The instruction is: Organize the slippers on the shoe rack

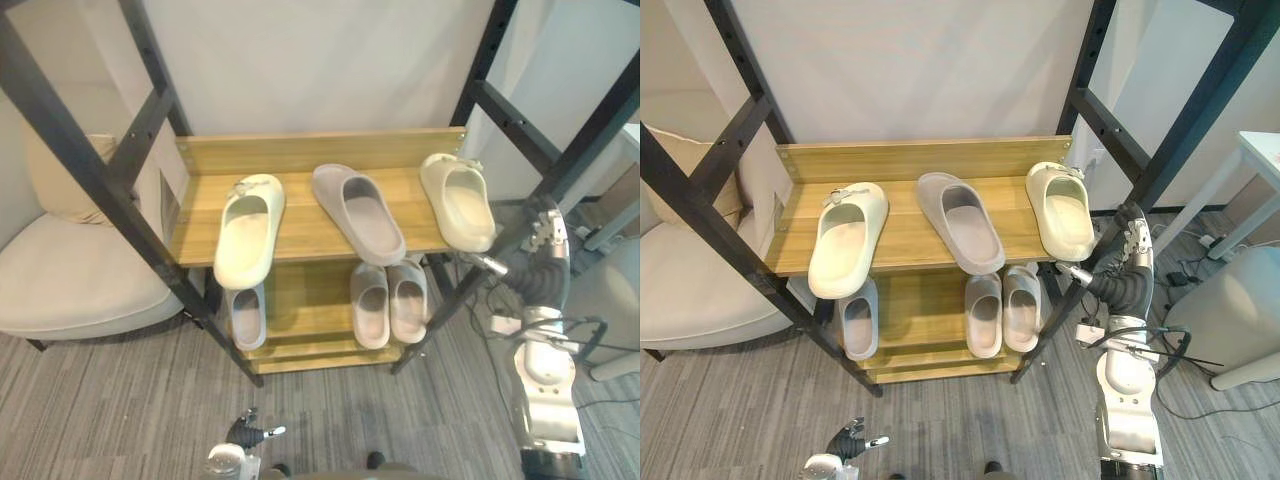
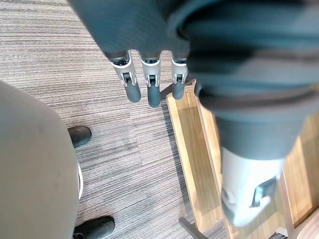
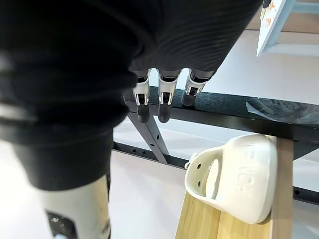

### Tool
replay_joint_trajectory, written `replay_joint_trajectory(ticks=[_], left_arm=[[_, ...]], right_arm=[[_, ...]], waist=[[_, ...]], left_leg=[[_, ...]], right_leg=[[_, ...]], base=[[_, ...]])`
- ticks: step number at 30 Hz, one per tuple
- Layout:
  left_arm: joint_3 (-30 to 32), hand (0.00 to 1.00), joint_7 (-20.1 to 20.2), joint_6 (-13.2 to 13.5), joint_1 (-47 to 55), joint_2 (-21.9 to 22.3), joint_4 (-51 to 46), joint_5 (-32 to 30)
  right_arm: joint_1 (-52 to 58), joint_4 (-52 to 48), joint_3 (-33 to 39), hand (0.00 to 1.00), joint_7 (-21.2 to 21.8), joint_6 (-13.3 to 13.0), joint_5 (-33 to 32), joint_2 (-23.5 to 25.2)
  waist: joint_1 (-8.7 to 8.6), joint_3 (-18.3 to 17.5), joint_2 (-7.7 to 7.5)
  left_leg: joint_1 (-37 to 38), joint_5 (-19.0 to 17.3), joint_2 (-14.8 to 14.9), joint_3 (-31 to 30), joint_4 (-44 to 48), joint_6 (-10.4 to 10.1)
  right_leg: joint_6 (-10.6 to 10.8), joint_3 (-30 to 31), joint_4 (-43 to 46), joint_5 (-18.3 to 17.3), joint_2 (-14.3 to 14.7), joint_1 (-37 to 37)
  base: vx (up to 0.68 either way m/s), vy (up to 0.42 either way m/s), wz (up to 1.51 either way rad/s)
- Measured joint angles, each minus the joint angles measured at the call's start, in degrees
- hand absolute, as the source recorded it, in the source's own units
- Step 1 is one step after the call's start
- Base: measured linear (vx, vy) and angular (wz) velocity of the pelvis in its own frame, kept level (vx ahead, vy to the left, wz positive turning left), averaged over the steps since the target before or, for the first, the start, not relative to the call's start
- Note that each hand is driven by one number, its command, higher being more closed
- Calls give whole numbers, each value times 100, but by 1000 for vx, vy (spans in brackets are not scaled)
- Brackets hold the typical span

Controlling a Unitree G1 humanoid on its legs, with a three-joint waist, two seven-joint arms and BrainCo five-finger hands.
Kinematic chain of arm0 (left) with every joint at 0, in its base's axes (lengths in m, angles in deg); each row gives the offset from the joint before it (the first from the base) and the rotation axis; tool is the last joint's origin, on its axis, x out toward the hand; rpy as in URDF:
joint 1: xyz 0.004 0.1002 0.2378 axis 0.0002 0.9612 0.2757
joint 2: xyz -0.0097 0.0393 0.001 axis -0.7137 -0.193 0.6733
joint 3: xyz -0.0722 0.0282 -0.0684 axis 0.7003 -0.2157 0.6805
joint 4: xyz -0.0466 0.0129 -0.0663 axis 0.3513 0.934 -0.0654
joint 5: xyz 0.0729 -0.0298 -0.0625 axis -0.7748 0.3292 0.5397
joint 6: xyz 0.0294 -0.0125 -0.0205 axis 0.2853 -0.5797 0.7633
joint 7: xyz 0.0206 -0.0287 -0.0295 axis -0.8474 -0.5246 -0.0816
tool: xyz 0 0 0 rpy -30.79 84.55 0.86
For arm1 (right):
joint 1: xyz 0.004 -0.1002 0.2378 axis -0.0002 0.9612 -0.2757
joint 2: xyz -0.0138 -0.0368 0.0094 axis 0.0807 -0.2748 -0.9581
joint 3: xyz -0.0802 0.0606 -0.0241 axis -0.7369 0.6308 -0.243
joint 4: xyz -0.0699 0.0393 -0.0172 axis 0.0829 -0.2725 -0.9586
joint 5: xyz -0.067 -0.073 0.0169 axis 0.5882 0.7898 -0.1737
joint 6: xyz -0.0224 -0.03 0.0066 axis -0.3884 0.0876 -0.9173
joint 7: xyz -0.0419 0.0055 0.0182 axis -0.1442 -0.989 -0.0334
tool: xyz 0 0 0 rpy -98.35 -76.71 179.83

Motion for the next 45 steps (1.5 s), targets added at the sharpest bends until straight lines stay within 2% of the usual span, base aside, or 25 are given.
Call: replay_joint_trajectory(ticks=[11, 14, 15, 18, 22, 31, 41, 45], left_arm=[[-2, 0, -1, -5, -11, -11, -2, -17], [-5, 0, 0, -3, -39, -7, -21, -18], [-5, 0, 0, -3, -60, -7, -54, -18], [-4, 0, -2, -1, -52, -21, -132, -18], [-5, 0, 0, -10, -48, -27, -127, -18], [-176, 0, 1, -11, -47, -82, -130, -4], [-174, 0, 19, -8, -17, -100, -236, 51], [-174, 0, 21, -8, -18, -109, -252, 63]], right_arm=[[-695, 344, -210, 0, -34, 153, -106, -83], [-1042, 342, -630, 0, 130, 149, -69, -162], [-1111, 342, -693, 0, 147, 148, 133, -152], [-1266, 343, -712, 0, 185, 145, 184, -94], [-1364, 351, -707, 0, 184, 145, 352, 1], [-1854, 1054, -700, 0, 96, 246, 330, -28], [-2875, 2330, -712, 0, 93, 515, 284, -692], [-3195, 2694, -711, 0, 93, 613, 296, -730]], waist=[[-47, 13, -34], [25, 0, -63], [99, -12, -92], [239, -26, -114], [220, -30, -122], [212, -39, -150], [282, -25, -166], [313, -11, -183]], left_leg=[[-65, 419, -43, -242, -415, 36], [-59, 424, -40, -339, -417, 32], [-62, 434, -40, -410, -419, 18], [-75, 462, -50, -437, -418, 33], [-70, 463, -68, -417, -414, 36], [-49, 454, -60, -420, -415, 28], [-169, 454, -60, -431, -420, 26], [-175, 449, -63, -436, -420, 22]], right_leg=[[36, -121, -97, 178, 3, -141], [42, -200, -130, 194, 2, -68], [42, -262, -135, 191, 0, -62], [16, -287, -134, 205, -9, -52], [9, -263, -143, 213, -17, -23], [-6, -260, -208, 225, -1, 29], [-12, -262, -198, 229, -1, -91], [-14, -277, -212, 227, 0, -86]], base=[[-77, -16, 7], [-36, -21, 19], [-11, -28, 25], [19, -14, 9], [50, -1, -3], [8, -2, 0], [-3, 0, 0], [8, -2, 0]])
